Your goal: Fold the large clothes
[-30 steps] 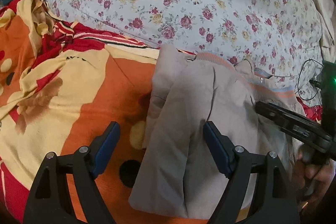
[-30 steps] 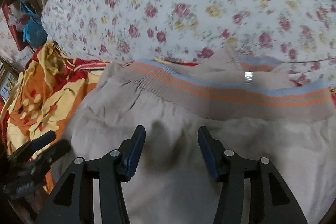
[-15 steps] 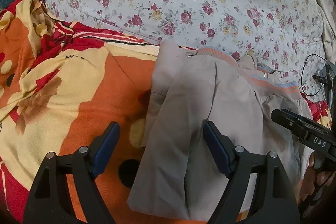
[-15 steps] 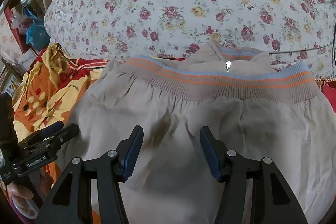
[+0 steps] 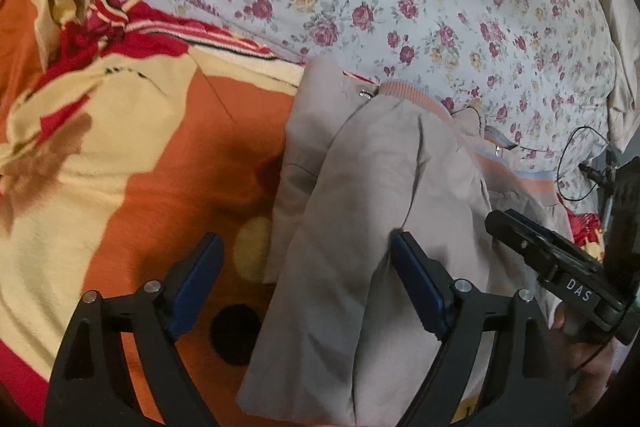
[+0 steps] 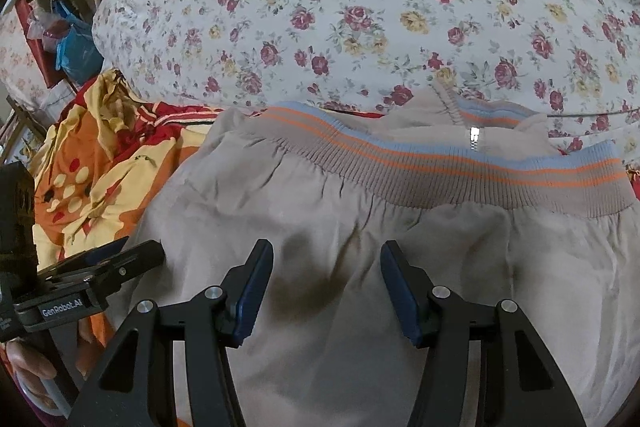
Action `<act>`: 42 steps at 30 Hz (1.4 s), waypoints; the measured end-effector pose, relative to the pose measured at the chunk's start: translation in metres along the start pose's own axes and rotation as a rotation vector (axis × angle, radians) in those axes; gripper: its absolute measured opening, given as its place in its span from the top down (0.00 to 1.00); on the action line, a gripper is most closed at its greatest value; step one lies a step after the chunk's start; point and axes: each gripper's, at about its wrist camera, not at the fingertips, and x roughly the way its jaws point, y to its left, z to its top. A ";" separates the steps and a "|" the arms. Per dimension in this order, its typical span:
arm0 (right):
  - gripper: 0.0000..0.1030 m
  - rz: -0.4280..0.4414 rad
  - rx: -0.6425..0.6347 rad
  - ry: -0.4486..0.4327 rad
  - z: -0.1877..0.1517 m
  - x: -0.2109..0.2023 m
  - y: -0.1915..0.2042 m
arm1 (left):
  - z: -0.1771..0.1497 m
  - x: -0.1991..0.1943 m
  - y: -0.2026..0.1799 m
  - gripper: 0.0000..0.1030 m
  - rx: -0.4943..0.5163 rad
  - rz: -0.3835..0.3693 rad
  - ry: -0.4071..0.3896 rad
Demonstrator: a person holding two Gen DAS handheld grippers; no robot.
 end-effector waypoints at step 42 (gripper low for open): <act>0.74 -0.083 0.083 -0.010 0.000 0.003 -0.072 | 0.008 0.007 -0.018 0.49 0.060 -0.153 -0.020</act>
